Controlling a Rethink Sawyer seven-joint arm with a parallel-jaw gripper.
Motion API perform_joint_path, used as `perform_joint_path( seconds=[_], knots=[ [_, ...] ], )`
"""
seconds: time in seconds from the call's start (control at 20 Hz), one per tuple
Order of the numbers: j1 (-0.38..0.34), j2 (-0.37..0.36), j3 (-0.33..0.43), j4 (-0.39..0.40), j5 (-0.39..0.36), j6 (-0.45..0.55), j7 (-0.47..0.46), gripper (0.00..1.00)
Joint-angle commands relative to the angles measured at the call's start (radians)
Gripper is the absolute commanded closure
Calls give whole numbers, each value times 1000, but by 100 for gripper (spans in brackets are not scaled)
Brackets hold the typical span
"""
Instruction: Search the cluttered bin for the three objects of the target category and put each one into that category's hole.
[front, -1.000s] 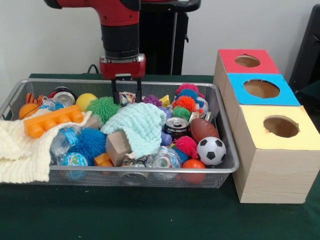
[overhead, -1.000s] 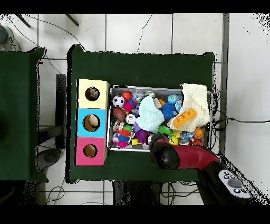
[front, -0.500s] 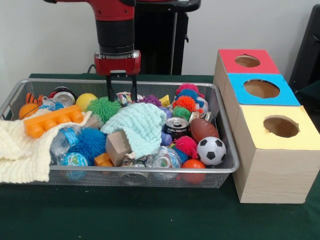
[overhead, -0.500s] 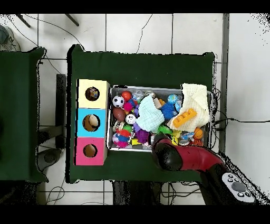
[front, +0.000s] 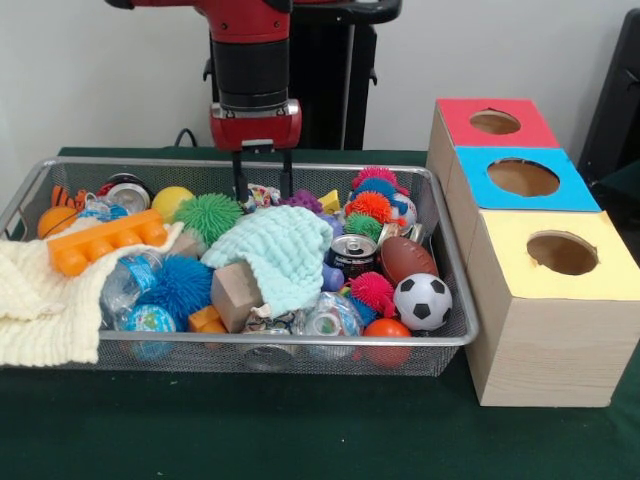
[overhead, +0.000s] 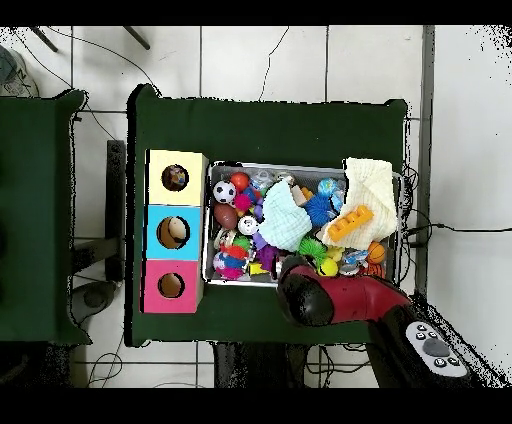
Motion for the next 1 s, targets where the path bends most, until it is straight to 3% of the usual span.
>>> perform_joint_path(
  seconds=[0.05,0.55,1.0],
  knots=[
    [-11,18,7,22,-72,-57,59,0],
    [-32,26,6,27,-106,-6,32,0],
    [-33,91,-16,-3,-136,6,31,0]
  ],
)
